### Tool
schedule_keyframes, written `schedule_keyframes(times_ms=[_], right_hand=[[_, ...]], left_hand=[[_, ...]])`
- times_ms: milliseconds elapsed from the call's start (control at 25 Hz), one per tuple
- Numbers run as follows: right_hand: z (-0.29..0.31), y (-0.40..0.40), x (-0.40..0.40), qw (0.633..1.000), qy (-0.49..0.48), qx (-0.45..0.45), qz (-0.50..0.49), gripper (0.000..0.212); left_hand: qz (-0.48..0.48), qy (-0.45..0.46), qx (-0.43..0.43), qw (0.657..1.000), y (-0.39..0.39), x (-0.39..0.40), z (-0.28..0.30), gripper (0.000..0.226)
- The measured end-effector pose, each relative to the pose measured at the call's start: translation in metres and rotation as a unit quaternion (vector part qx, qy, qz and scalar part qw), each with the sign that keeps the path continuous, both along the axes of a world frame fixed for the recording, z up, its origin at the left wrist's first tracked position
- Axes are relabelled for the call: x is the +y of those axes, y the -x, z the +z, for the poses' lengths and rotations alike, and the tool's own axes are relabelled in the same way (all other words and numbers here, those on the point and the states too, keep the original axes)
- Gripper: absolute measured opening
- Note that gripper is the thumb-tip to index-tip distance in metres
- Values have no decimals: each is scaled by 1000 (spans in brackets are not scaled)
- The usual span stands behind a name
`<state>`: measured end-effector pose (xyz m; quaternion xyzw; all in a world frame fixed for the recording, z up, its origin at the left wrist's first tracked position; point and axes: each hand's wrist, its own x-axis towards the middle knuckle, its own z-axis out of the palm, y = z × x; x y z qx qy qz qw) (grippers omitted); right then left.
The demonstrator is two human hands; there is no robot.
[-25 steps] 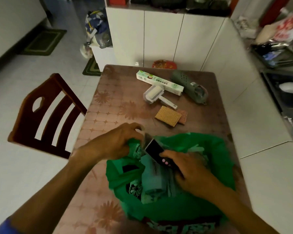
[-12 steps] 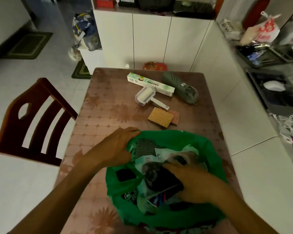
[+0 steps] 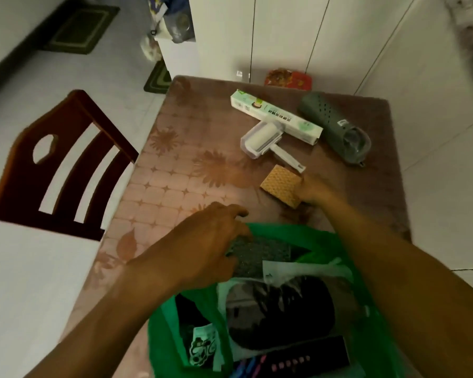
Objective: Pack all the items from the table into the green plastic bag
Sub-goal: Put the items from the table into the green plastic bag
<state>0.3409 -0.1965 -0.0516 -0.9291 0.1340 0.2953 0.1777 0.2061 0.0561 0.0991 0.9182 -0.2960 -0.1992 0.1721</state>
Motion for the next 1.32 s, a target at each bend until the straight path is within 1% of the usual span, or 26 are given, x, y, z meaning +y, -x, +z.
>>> schedule_keyframes(times_ms=[40,80,120,160,240,320,360,400,480,520,560,600,640,680,720,760,840,880,920,1000,1040,1080,1120,1200,1280,1320], right_hand=[[-15,-2,-3,1000,16,7,7,69],[-27,-3,-4,999,41,-12,16,83],[-34,-3,-4,997,66,-45,25,88],[-38,-4,-4,993,79,-83,40,84],[-27,-3,3,986,67,-116,95,60],[6,4,6,983,-7,-139,118,37],[30,14,7,978,-45,-170,109,26],[58,31,5,966,-83,-225,101,19],[123,80,1,912,-214,-338,91,12],[152,108,3,881,-279,-369,103,14],[170,134,6,859,-305,-386,144,19],[175,156,14,851,-278,-394,209,21],[170,169,25,846,-226,-401,268,24],[156,174,38,838,-176,-408,316,26],[140,177,56,837,-122,-394,361,31],[126,178,76,843,-74,-353,400,41],[112,179,98,869,-35,-200,452,69],[116,180,98,886,-47,-132,441,75],[126,180,92,901,-87,-120,408,72],[145,170,71,916,-208,-179,293,49],[148,157,59,920,-242,-220,215,39],[146,137,48,926,-246,-249,142,32],[139,113,37,937,-226,-255,82,28],[110,64,19,966,-149,-212,8,29],[68,24,1,986,-83,-143,-13,33],[47,7,-7,991,-65,-118,-14,31]], left_hand=[[3,-9,5,1000,-3,0,-4,55],[5,-10,14,1000,-5,1,-8,61],[8,-5,25,1000,-5,3,-11,67],[13,8,35,999,-4,4,-11,73],[19,25,54,998,-1,8,-8,77],[26,20,73,997,1,13,-4,80],[39,17,95,995,3,17,0,84],[55,17,119,991,4,23,3,86],[75,38,154,985,9,34,8,86],[74,59,165,982,12,39,10,84],[75,84,173,978,14,43,10,81],[72,101,174,977,15,47,9,80],[61,110,167,978,15,50,9,80],[51,117,165,978,15,50,11,79],[45,129,167,976,13,51,13,77],[38,148,170,974,13,49,17,77],[19,181,170,968,14,44,21,75],[13,195,173,965,13,43,20,73],[10,203,179,963,13,43,20,70],[17,217,181,959,11,43,18,64],[20,213,169,962,10,41,19,61],[24,201,152,968,9,38,21,58],[15,187,126,974,7,35,20,54],[-18,131,47,990,6,26,18,53],[-42,46,-19,998,5,16,13,55],[-36,30,-31,998,3,15,7,57]])
